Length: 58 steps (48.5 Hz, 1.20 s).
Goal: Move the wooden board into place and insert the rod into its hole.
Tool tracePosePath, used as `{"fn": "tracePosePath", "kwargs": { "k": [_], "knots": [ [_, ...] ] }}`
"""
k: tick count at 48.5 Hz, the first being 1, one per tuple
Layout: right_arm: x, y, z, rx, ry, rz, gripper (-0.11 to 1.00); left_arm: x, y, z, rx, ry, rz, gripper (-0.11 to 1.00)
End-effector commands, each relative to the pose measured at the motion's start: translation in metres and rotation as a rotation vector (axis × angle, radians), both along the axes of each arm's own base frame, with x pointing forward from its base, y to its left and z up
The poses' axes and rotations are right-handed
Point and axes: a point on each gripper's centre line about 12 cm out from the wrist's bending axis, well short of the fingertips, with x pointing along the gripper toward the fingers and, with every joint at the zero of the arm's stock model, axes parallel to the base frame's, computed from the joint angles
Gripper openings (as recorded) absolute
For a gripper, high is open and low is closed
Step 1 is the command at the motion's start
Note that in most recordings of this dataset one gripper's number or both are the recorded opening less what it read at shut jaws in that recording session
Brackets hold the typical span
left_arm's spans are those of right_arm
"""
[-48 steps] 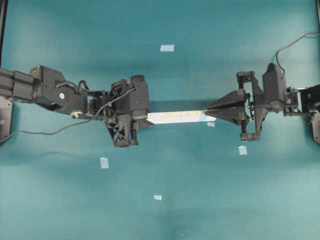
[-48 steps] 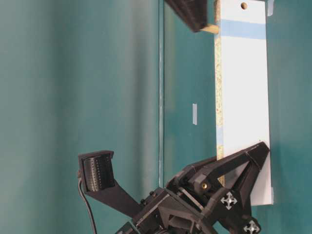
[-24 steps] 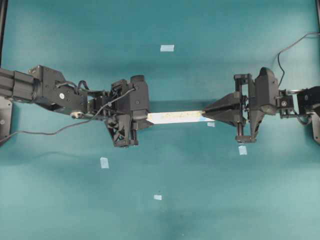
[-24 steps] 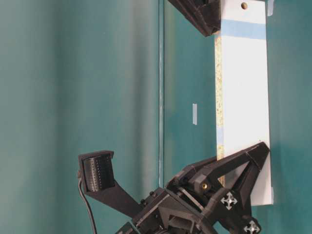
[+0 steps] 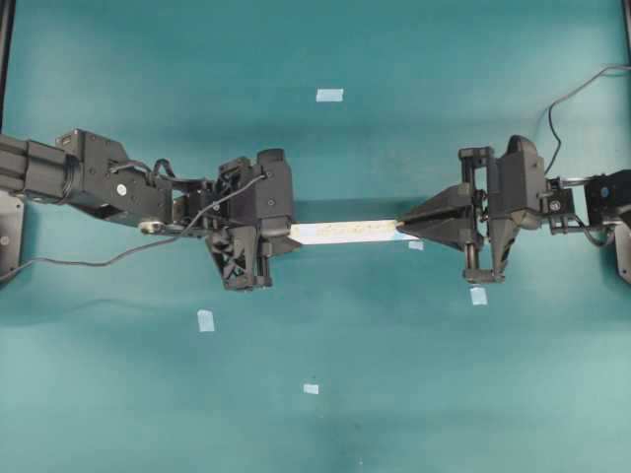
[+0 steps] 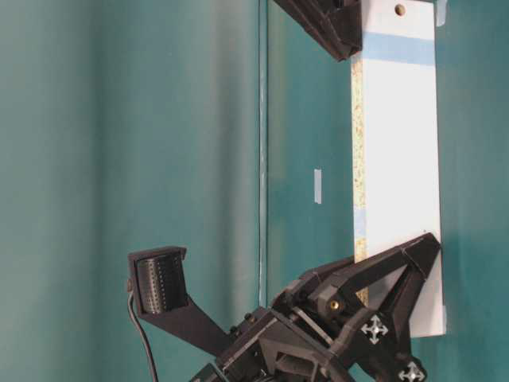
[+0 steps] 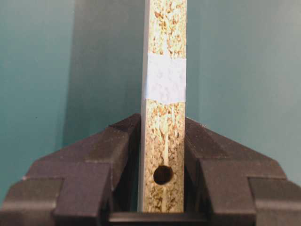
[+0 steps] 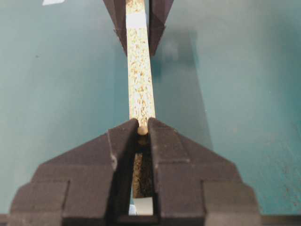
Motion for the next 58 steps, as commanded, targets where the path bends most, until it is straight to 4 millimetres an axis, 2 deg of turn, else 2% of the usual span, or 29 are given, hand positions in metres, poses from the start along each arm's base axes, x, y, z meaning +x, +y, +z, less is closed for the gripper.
{"fn": "tracePosePath", "kwargs": {
  "k": [1, 10, 31, 33, 42, 46, 58],
  "knots": [
    [0.000, 0.005, 0.001, 0.000, 0.022, 0.016, 0.09, 0.004, -0.001, 0.009, -0.004, -0.029, 0.003, 0.24],
    [-0.002, 0.004, -0.007, -0.005, 0.107, 0.010, 0.09, 0.003, -0.001, 0.008, -0.005, -0.026, 0.003, 0.24],
    [0.004, 0.004, 0.001, -0.016, 0.131, 0.012, 0.10, 0.004, -0.001, 0.009, -0.004, -0.029, 0.002, 0.24],
    [0.004, 0.003, 0.002, -0.015, 0.135, 0.008, 0.15, 0.004, -0.001, 0.009, -0.004, -0.029, 0.003, 0.24],
    [0.008, 0.003, 0.005, -0.019, 0.154, 0.009, 0.62, 0.004, -0.001, 0.009, -0.004, -0.029, 0.003, 0.24],
    [0.009, 0.004, 0.009, -0.022, 0.144, 0.011, 0.78, 0.004, -0.001, 0.009, -0.004, -0.029, 0.003, 0.24],
    [0.006, 0.003, 0.037, -0.036, 0.103, 0.003, 0.81, 0.003, 0.000, 0.010, -0.001, -0.032, 0.001, 0.24]
  ]
}}
